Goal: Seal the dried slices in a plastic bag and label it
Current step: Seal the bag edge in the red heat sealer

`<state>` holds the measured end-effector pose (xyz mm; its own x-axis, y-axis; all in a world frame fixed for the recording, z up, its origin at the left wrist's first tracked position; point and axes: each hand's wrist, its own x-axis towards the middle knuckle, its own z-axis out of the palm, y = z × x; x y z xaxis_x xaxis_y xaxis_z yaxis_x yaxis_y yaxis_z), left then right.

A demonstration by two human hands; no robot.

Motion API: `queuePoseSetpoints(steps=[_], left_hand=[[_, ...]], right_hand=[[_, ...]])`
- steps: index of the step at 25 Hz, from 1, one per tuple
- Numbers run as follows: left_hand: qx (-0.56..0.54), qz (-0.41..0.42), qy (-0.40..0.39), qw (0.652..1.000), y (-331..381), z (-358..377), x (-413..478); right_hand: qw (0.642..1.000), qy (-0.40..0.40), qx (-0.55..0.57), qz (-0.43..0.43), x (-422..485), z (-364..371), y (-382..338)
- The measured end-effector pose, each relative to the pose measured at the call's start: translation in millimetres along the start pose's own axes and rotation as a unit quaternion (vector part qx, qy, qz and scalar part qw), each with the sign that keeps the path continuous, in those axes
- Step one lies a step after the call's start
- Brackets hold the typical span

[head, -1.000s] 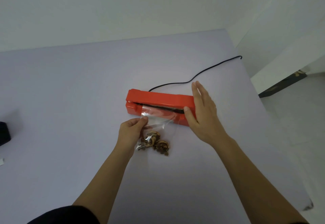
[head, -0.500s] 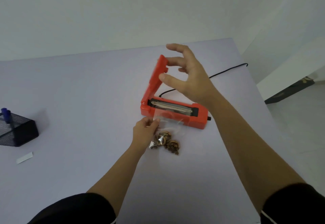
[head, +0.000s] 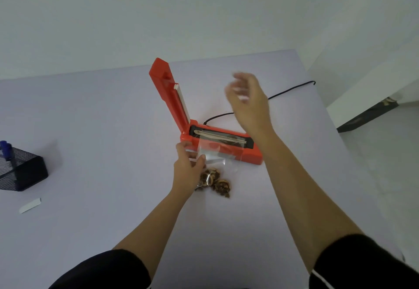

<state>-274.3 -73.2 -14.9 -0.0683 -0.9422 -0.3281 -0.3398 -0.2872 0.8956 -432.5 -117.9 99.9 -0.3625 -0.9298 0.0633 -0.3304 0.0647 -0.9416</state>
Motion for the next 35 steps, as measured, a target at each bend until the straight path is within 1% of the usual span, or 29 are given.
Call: queuePoseSetpoints(steps=[1, 2, 3, 4, 6, 8, 11, 13, 15, 18, 21, 24, 28, 30, 35], left_hand=[[0.026, 0.033, 0.0, 0.999, -1, 1, 0], [0.062, 0.067, 0.0, 0.996, -3, 2, 0], [0.1, 0.099, -0.001, 0.99, -4, 3, 1], [0.135, 0.124, -0.001, 0.983, -5, 4, 4], [0.18, 0.151, -0.001, 0.972, -5, 6, 7], [0.215, 0.168, -0.002, 0.962, -5, 8, 8], [0.23, 0.155, -0.019, 0.96, -2, 8, 9], [0.225, 0.127, -0.031, 0.966, 2, 8, 10], [0.217, 0.106, -0.037, 0.97, 5, 8, 10], [0.21, 0.088, -0.042, 0.973, 8, 9, 9], [0.22, 0.087, -0.041, 0.971, 12, 10, 8], [0.236, 0.073, -0.053, 0.967, 19, 7, 9], [0.271, 0.064, -0.106, 0.954, 30, 0, 11], [0.278, 0.051, -0.117, 0.952, 35, -3, 12], [0.288, 0.039, -0.126, 0.948, 36, -2, 14]], right_hand=[[0.994, 0.095, -0.006, 0.052, -15, -8, 20], [0.98, 0.168, -0.019, 0.107, -33, -13, 39], [0.964, 0.209, -0.035, 0.159, -51, -13, 55], [0.953, 0.223, -0.043, 0.202, -68, -10, 68], [0.943, 0.213, -0.028, 0.255, -91, 2, 87], [0.935, 0.187, 0.001, 0.302, -101, 13, 97], [0.927, 0.115, 0.056, 0.352, -101, 20, 106], [0.929, 0.071, 0.052, 0.36, -99, 20, 111], [0.934, 0.051, 0.019, 0.354, -98, 16, 110], [0.949, 0.058, -0.046, 0.308, -94, 12, 101], [0.952, 0.074, -0.088, 0.283, -87, 12, 92], [0.952, 0.088, -0.086, 0.279, -84, 12, 89], [0.951, 0.094, -0.079, 0.284, -82, 12, 91], [0.951, 0.099, -0.074, 0.283, -79, 13, 91], [0.958, 0.11, -0.112, 0.242, -77, 14, 85]])
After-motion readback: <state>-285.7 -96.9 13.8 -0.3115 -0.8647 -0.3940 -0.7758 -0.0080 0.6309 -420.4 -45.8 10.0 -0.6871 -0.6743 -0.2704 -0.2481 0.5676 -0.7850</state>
